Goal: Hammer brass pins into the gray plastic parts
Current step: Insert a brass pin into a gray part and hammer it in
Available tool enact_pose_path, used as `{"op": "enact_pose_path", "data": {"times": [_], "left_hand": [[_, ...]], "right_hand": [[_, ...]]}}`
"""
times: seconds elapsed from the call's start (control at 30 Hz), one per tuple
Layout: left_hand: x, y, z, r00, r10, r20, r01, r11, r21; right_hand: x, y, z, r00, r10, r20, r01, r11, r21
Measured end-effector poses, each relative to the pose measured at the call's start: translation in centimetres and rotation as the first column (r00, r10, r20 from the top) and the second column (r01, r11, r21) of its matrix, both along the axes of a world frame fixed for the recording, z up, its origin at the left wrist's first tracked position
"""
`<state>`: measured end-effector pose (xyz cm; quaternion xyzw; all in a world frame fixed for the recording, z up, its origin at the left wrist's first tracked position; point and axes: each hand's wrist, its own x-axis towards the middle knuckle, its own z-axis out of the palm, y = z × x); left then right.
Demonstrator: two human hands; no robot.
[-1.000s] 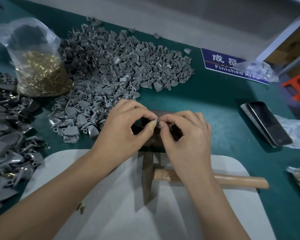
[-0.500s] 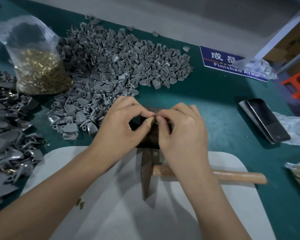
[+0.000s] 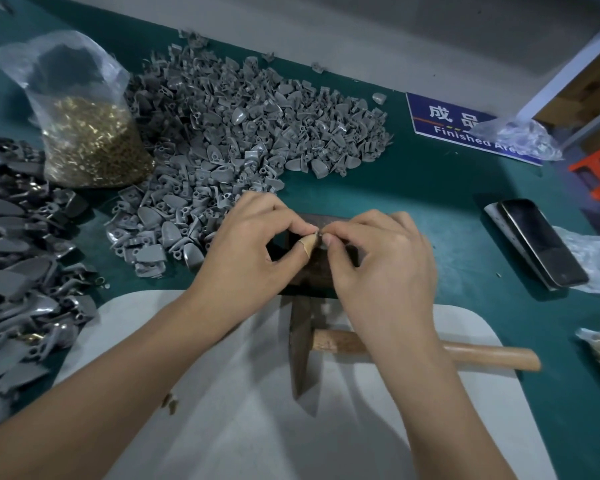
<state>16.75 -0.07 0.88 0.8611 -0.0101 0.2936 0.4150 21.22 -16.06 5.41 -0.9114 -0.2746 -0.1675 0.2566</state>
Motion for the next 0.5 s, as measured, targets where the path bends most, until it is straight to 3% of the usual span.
{"op": "enact_pose_path", "data": {"times": [0.07,0.27,0.5], "left_hand": [[0.1,0.1,-0.2,1.000,0.004,-0.002,-0.004,1.000,-0.009],[0.0,0.0,-0.1,1.000,-0.005,0.001,0.005,1.000,-0.007],[0.0,0.0,0.2,1.000,-0.018,-0.016,0.019,1.000,0.022]], "right_hand": [[-0.2,0.2,-0.1,0.998,0.000,0.058,0.001,1.000,-0.023],[0.7,-0.7,-0.7,0.987,0.052,-0.152,-0.034,0.992,0.117],[0.8,-0.9,-1.5,0.976,0.107,-0.192,-0.057,0.967,0.250]]}}
